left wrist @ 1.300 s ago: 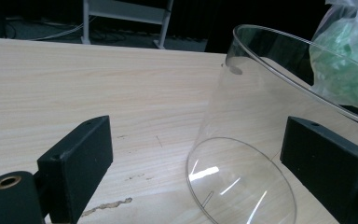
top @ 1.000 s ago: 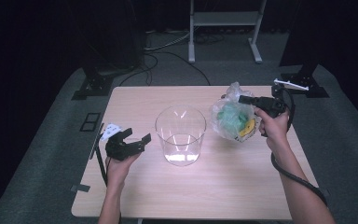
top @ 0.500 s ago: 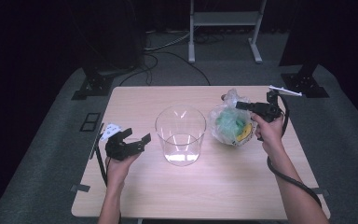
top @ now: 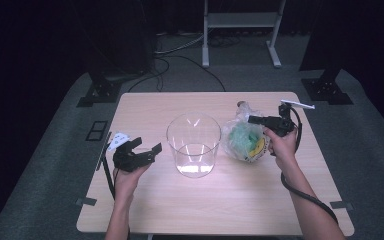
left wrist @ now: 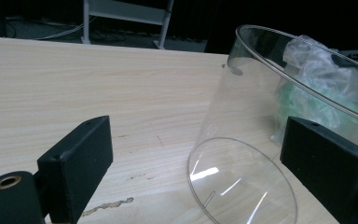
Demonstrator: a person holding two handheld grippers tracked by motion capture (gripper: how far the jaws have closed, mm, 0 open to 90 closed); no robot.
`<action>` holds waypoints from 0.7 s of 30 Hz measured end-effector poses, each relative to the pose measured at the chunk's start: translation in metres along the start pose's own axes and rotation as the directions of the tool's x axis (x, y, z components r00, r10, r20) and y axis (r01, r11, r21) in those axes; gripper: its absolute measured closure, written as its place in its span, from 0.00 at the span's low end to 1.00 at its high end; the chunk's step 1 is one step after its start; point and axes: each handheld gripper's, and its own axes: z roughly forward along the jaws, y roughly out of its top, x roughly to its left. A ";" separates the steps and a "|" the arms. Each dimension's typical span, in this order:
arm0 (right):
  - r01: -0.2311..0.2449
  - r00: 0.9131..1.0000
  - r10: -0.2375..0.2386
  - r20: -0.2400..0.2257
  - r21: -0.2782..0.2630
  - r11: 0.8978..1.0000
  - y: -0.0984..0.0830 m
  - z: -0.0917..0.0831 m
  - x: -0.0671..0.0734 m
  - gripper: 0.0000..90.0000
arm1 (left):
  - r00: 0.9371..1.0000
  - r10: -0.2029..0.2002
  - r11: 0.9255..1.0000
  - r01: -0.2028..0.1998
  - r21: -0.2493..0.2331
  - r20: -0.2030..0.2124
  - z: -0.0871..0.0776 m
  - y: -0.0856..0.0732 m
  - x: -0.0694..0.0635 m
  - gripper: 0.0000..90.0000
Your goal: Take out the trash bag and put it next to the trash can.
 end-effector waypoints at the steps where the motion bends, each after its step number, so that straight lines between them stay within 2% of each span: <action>1: 0.004 1.000 -0.004 0.004 0.004 1.000 -0.002 0.002 -0.001 1.00 | 1.000 0.000 1.000 0.000 0.000 0.000 0.000 0.000 0.000 0.09; 6: 0.013 1.000 -0.013 0.009 0.023 1.000 -0.010 0.010 -0.006 1.00 | 1.000 -0.004 1.000 0.004 0.001 -0.002 0.000 0.000 0.001 0.09; 11: 0.040 0.999 -0.041 0.033 0.029 0.999 -0.014 0.011 -0.007 0.99 | 1.000 -0.003 1.000 0.003 0.002 -0.003 0.000 -0.001 0.001 0.09; 21: 0.105 0.993 -0.105 0.056 0.004 0.995 -0.010 0.000 -0.003 0.77 | 1.000 -0.003 1.000 0.003 0.004 -0.002 0.001 -0.001 0.000 0.09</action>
